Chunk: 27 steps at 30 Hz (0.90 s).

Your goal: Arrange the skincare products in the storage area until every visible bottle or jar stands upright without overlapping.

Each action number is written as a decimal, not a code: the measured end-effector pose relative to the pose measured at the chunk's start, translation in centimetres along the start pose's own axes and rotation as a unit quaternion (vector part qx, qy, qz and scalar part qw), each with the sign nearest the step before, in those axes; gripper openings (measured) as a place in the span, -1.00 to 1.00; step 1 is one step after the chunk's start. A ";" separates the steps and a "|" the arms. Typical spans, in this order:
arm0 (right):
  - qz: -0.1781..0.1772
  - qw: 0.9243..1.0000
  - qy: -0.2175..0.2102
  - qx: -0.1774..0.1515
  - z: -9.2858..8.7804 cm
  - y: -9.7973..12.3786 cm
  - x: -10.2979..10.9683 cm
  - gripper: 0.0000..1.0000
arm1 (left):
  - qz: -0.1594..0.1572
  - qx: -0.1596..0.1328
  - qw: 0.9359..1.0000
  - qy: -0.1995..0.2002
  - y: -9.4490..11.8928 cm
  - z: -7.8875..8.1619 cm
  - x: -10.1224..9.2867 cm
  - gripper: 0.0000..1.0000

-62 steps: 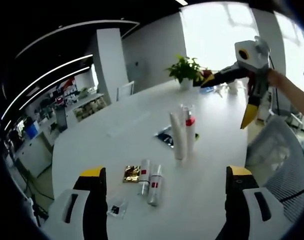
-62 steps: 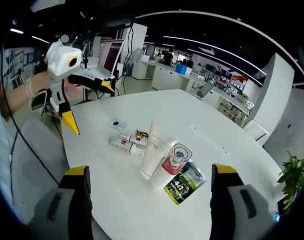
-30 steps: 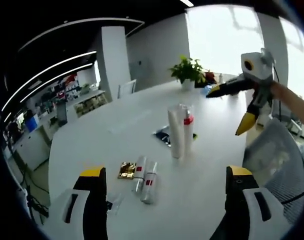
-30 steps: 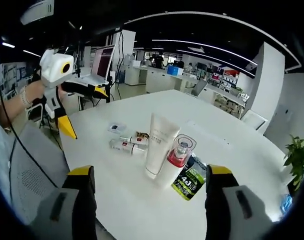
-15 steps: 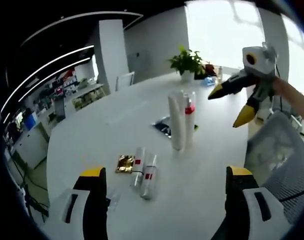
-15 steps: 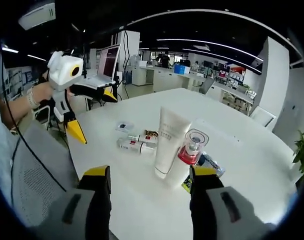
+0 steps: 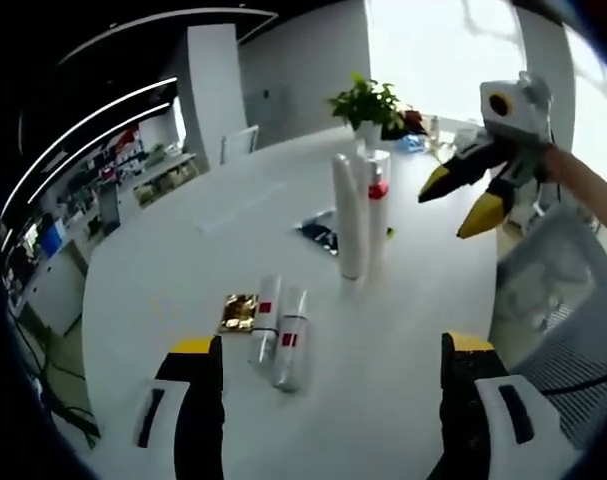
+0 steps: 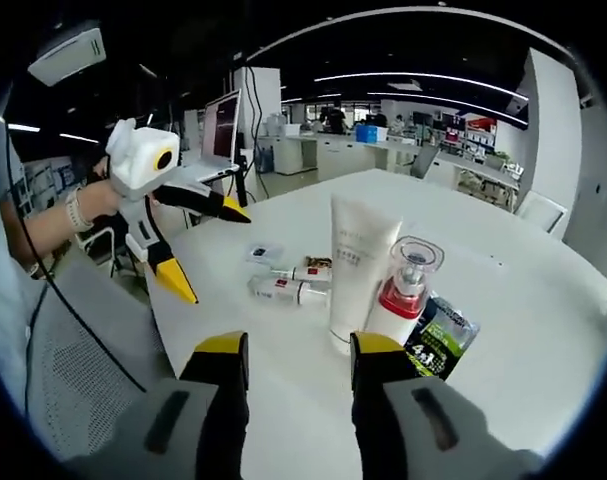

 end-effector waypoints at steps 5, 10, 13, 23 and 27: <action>0.008 1.000 -0.008 0.002 -0.6 -0.7 0.2 -0.35 | -0.010 0.012 1.000 0.003 -0.7 -0.3 0.1 0.65; 0.016 1.000 -0.022 0.000 -1.0 -1.1 0.3 -0.51 | -0.018 0.021 1.000 0.005 -1.6 -0.4 0.1 0.61; 0.026 0.999 -0.037 -0.003 -1.3 -1.5 0.4 -0.56 | -0.029 0.028 0.999 0.001 -2.2 -0.5 0.1 0.61; 0.040 0.998 -0.057 -0.006 -2.0 -2.2 0.8 -0.65 | -0.070 0.058 0.996 -0.001 -4.6 -0.7 0.0 0.44; 0.039 0.997 -0.065 -0.008 -2.3 -2.2 0.8 -0.65 | -0.085 0.074 0.994 -0.007 -5.5 -1.2 0.3 0.34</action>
Point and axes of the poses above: the point that each gripper's makers call its tool centre point, and the gripper's own axes: y roughly backward along the fingers, x roughly to its left, z roughly out of its top, the point moved 3 cm from there along y, roughly backward along the fingers, and after that the axes turned 4 degrees about -z, right-handed, at the moved point
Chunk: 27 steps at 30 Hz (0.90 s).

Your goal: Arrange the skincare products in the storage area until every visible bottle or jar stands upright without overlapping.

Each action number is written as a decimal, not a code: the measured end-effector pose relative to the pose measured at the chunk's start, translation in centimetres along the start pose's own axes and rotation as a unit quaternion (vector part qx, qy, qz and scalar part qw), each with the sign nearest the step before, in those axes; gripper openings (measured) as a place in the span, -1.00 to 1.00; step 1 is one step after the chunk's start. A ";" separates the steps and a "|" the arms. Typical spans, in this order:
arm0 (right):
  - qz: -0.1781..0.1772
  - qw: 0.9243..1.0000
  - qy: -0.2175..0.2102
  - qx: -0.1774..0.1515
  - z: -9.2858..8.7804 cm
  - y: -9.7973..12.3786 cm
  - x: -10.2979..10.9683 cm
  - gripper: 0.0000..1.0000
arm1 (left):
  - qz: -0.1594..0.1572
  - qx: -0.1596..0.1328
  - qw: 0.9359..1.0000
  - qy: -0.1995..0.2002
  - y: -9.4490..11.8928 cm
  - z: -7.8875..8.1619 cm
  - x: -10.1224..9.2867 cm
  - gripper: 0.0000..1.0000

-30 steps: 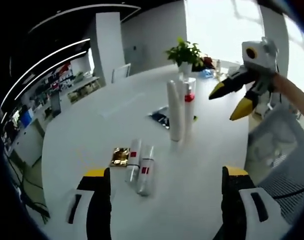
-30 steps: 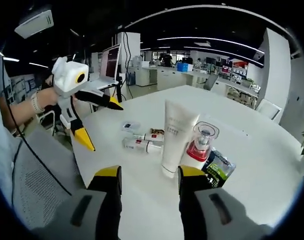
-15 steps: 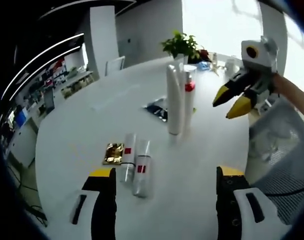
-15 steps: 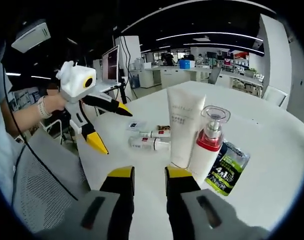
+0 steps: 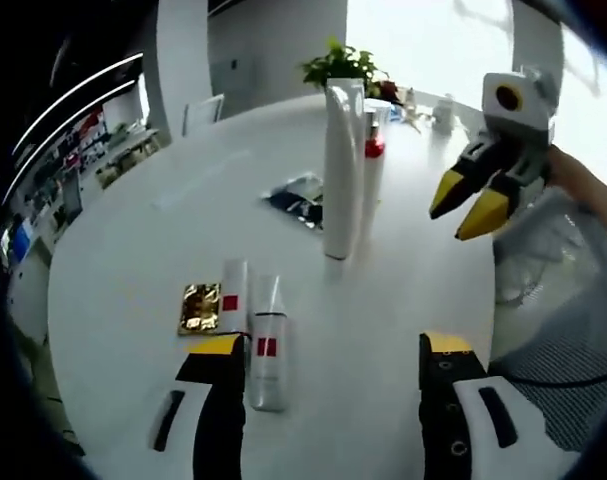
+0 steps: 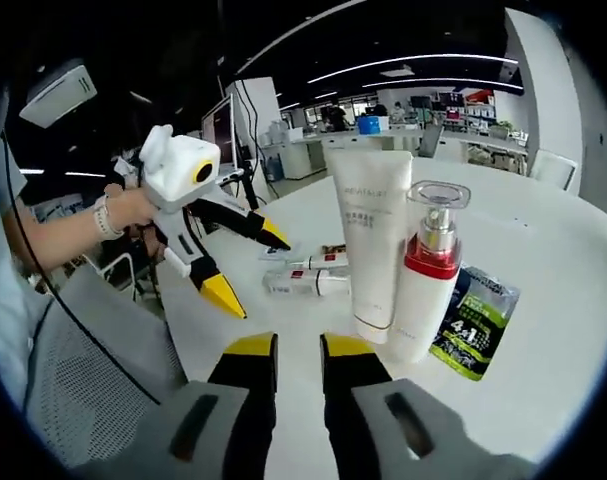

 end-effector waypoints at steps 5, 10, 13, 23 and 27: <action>-0.001 1.000 -0.002 0.002 -0.2 0.1 0.0 -0.65 | -0.009 0.015 1.000 0.004 -1.1 -0.4 1.1 0.26; -0.002 1.000 0.000 0.004 -0.2 0.0 0.1 -0.65 | -0.016 0.025 0.999 0.011 -2.1 -0.8 1.9 0.13; -0.003 1.000 -0.003 0.004 -0.3 0.0 0.0 -0.65 | -0.008 0.027 0.999 0.020 -2.5 -0.9 2.7 0.09; -0.002 1.000 -0.010 0.004 -0.3 -0.1 0.2 -0.67 | 0.007 0.063 0.998 0.029 -4.0 -2.1 4.0 -0.10; -0.002 1.000 -0.013 0.004 -0.3 -0.2 0.2 -0.67 | 0.014 0.067 0.997 0.039 -4.1 -2.3 4.5 -0.22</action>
Point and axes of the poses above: the point that each gripper's makers call its tool centre point, and the gripper's own axes: y roughly backward along the fingers, x roughly to its left, z roughly out of its top, the point moved 3 cm from there along y, roughly backward along the fingers, and after that the axes turned 4 degrees about -z, right-handed, at the moved point
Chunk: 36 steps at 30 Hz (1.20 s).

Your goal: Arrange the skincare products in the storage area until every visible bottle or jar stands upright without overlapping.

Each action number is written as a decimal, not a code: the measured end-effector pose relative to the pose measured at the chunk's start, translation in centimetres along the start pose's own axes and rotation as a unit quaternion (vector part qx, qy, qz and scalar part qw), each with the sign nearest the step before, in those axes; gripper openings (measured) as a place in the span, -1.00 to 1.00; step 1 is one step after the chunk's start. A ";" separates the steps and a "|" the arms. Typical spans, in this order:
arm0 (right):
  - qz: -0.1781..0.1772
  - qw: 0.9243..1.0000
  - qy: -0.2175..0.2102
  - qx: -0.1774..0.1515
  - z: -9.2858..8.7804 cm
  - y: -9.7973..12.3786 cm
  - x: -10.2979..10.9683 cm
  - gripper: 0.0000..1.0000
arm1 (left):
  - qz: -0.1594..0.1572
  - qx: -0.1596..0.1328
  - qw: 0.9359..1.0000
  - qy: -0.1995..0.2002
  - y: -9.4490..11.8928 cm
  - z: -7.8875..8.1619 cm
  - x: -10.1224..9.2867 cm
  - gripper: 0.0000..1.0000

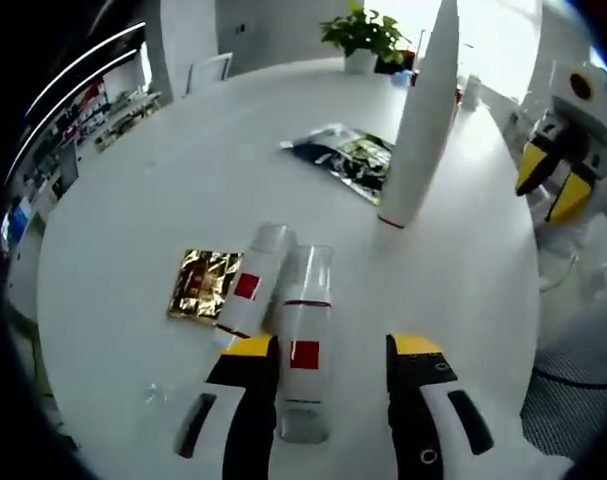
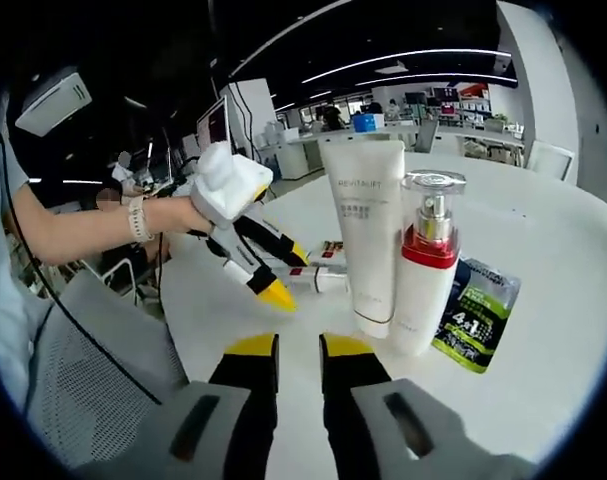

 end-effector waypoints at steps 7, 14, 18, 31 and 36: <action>0.001 1.000 -0.001 0.003 -0.1 -0.1 0.0 -0.68 | -0.001 0.005 1.000 0.008 -0.4 -0.2 0.4 -0.34; 0.003 1.000 -0.010 -0.001 0.0 -0.1 0.0 -0.69 | 0.030 -0.011 0.999 0.007 -0.5 0.0 1.6 -0.63; 0.009 1.000 -0.021 -0.009 0.2 0.0 0.1 -0.69 | 0.031 -0.018 0.999 0.009 -0.4 -0.1 1.4 -0.64; 0.022 0.999 -0.039 -0.009 0.1 -0.6 0.5 -0.55 | 0.034 -0.046 0.998 0.031 0.4 -0.4 -1.5 -0.66; 0.033 0.998 -0.061 -0.011 0.1 -0.8 0.7 -0.52 | 0.037 -0.066 0.997 0.032 1.6 -0.2 -2.8 -0.67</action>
Point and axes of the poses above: the point that each gripper's makers call its tool centre point, and the gripper's own axes: y roughly backward along the fingers, x roughly to its left, z roughly out of its top, the point moved 3 cm from there along y, roughly backward along the fingers, and after that the axes turned 4 degrees about -z, right-handed, at the moved point
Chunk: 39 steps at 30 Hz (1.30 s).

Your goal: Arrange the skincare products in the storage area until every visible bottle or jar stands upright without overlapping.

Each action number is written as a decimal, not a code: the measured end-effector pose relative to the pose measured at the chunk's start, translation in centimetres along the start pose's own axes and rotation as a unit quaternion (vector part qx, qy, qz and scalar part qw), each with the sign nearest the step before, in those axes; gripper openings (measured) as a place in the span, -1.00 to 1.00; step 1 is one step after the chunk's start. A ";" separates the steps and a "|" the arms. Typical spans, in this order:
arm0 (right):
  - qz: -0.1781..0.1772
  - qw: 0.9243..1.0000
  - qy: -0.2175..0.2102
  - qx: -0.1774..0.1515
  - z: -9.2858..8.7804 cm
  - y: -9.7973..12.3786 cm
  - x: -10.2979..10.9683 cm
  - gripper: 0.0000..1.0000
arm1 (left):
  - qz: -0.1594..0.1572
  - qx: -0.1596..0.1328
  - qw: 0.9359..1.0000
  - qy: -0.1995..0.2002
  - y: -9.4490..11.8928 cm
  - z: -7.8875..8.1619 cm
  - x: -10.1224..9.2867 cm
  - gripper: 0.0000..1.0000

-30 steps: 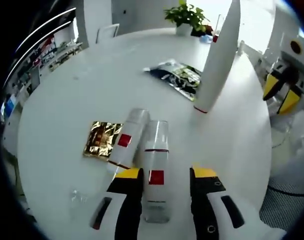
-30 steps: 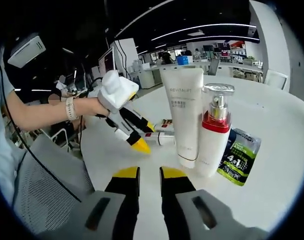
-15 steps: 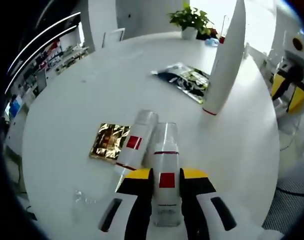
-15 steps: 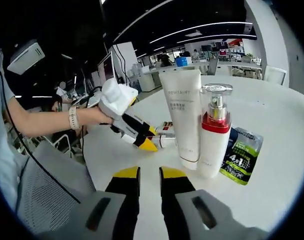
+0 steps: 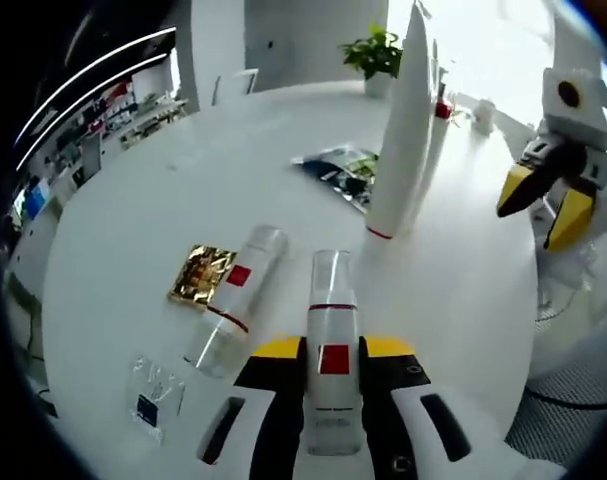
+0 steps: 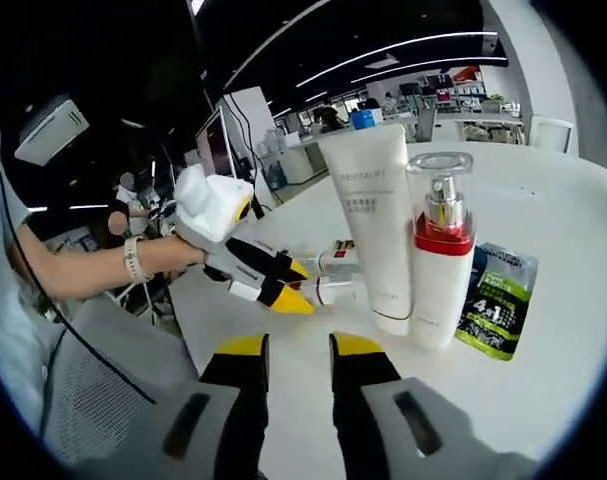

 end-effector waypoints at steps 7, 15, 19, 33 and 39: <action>0.009 0.999 -0.037 -0.014 0.3 0.0 0.0 -0.50 | 0.001 -0.025 1.000 -0.001 1.5 1.2 -1.5 -0.67; 0.009 0.998 -0.060 -0.017 0.2 -0.1 -0.1 -0.47 | -0.005 -0.048 0.999 0.002 2.9 2.4 -3.9 -0.67; 0.016 0.994 -0.099 -0.035 0.6 0.0 -0.3 -0.48 | -0.007 -0.066 0.998 0.000 3.4 3.0 -4.8 -0.67; 0.036 0.964 -0.239 -0.107 1.8 0.7 -1.2 -0.40 | -0.043 -0.123 0.991 -0.029 3.4 6.3 -7.1 -0.67; 0.048 0.946 -0.289 -0.141 2.3 1.1 -1.7 -0.38 | -0.058 -0.129 0.989 -0.045 2.5 7.1 -8.3 -0.67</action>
Point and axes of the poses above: the point that each gripper's makers call its tool centre point, and the gripper's own axes: y roughly backward along the fingers, x roughly to its left, z roughly out of its top, the point moved 3 cm from there along y, roughly backward along the fingers, and after that the axes turned 4 degrees about -z, right-handed, at the moved point
